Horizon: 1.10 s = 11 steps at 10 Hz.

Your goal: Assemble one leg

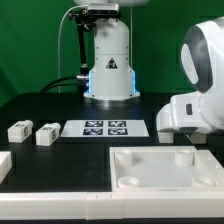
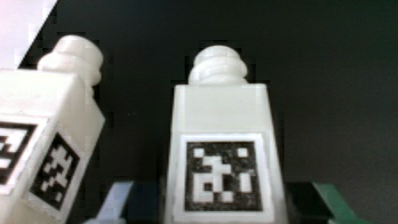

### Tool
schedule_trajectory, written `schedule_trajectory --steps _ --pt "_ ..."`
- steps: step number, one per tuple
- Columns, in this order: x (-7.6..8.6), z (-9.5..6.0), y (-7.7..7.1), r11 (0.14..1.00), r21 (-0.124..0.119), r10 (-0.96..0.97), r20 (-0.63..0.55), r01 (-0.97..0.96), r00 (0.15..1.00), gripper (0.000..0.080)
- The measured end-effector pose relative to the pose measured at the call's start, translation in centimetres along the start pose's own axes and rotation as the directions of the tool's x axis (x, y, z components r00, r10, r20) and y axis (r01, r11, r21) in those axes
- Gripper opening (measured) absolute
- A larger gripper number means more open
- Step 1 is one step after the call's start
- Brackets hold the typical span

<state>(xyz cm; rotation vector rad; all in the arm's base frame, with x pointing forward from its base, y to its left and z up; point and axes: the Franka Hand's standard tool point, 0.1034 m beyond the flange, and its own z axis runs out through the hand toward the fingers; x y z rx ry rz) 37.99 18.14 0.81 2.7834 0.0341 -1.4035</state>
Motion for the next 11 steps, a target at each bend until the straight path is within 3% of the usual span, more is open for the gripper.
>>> schedule_trajectory --steps 2,5,6,9,10,11 --pt "-1.2 -1.3 0.6 1.0 -0.005 -0.018 0.012 0.018 1.0 0.0291" --pt "-4.7 -5.2 1.7 0.999 -0.022 -0.034 0.044 0.035 0.998 0.0291" --pt "-5.2 -5.8 1.9 0.999 -0.025 -0.034 0.041 0.035 0.999 0.0291" --pt "-4.2 -6.0 1.5 0.999 -0.015 -0.036 -0.041 0.036 0.999 0.0292" --pt "-3.6 -6.6 1.2 0.999 -0.005 -0.036 -0.163 0.035 0.986 0.0292" --pt "-4.0 -6.5 1.3 0.999 -0.005 -0.034 -0.223 0.033 0.974 0.0292"
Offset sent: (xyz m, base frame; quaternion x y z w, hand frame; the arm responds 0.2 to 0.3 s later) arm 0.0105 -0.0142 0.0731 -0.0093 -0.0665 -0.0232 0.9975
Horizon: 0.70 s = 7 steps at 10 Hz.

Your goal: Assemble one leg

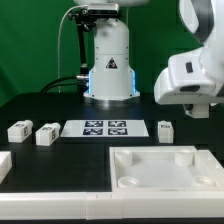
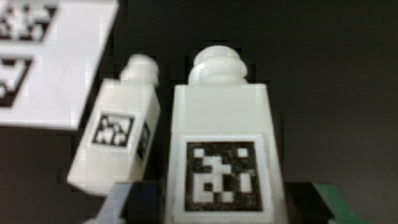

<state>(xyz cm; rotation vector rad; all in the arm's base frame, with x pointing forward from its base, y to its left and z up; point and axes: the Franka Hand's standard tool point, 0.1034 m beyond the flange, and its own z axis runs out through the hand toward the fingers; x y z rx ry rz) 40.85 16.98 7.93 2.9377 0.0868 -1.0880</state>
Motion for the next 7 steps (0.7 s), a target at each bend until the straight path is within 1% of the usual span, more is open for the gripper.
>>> schedule_trajectory --steps 1,2,3,4,5,6,7 --pt "0.5 -0.1 -0.1 1.0 0.01 0.002 -0.093 -0.001 0.996 0.0292" --pt "0.7 -0.6 0.5 1.0 0.016 0.002 -0.166 0.001 0.986 0.0292" --pt "1.0 -2.0 1.4 1.0 0.026 0.001 -0.254 0.006 0.967 0.0292" --pt "1.3 -3.4 2.2 0.999 0.029 -0.011 -0.332 0.022 0.943 0.0292" --pt "2.2 -4.6 3.0 0.999 0.033 -0.021 -0.397 0.038 0.918 0.0293" --pt "3.0 -5.7 3.4 0.998 0.039 -0.019 -0.489 0.044 0.872 0.0293" --pt "3.2 -6.2 3.6 0.998 0.041 -0.019 -0.543 0.049 0.839 0.0293"
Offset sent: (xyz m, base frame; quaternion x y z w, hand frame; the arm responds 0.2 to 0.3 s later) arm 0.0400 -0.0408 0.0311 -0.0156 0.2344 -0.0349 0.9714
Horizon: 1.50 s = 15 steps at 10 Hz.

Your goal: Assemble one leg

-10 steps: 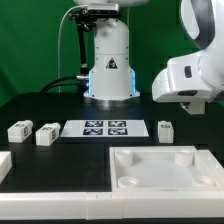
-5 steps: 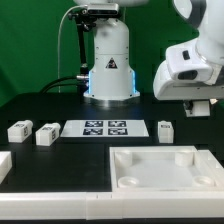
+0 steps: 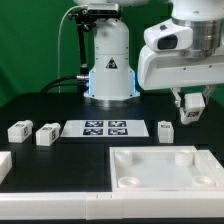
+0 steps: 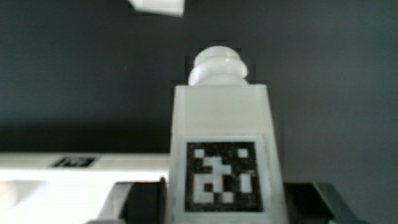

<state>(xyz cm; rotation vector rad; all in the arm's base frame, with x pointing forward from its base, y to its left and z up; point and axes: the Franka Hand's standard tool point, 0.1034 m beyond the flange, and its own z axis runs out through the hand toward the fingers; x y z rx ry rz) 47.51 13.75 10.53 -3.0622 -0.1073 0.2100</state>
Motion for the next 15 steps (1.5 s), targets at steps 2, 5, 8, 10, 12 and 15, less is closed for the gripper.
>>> schedule_trajectory --steps 2,5,8,10,12,15 --pt "0.9 -0.2 -0.3 1.0 0.017 -0.006 -0.22 0.01 0.975 0.0293" --pt "0.7 -0.1 -0.9 0.999 0.039 -0.014 -0.429 0.034 0.903 0.0293" --pt "4.8 -1.6 -0.7 0.995 0.014 -0.082 -0.455 0.099 0.887 0.0293" --pt "6.5 -1.4 0.1 0.993 0.001 -0.105 -0.463 0.119 0.88 0.0293" --pt "7.5 -0.5 1.8 0.989 -0.023 -0.141 -0.469 0.148 0.872 0.0293" --pt "7.5 -0.3 1.8 0.989 -0.024 -0.142 -0.483 0.149 0.864 0.0293"
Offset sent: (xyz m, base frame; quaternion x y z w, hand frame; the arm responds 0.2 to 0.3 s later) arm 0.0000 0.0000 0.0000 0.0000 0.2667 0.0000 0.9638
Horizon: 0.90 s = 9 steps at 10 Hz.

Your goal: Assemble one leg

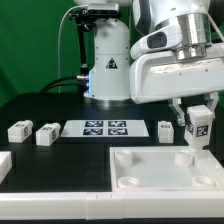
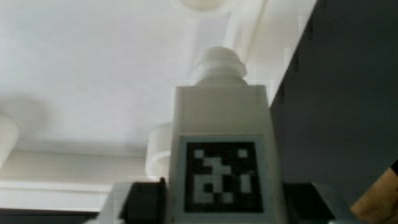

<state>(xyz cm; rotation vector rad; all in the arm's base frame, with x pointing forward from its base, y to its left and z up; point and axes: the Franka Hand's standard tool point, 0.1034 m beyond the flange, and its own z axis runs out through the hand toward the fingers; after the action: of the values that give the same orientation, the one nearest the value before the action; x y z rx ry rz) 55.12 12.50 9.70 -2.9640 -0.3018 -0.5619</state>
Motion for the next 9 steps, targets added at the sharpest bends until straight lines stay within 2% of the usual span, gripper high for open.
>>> schedule_trajectory --steps 3,4,6,9 --pt "0.3 0.3 0.5 1.0 -0.003 -0.014 -0.007 0.014 1.0 0.0293" --pt "1.4 0.8 1.0 1.0 -0.002 -0.023 -0.004 0.023 1.0 0.0293" --pt "4.1 1.4 0.8 1.0 0.005 -0.022 -0.02 0.023 1.0 0.0293" --pt "5.4 1.9 0.7 1.0 0.008 -0.027 -0.048 0.027 0.998 0.0293"
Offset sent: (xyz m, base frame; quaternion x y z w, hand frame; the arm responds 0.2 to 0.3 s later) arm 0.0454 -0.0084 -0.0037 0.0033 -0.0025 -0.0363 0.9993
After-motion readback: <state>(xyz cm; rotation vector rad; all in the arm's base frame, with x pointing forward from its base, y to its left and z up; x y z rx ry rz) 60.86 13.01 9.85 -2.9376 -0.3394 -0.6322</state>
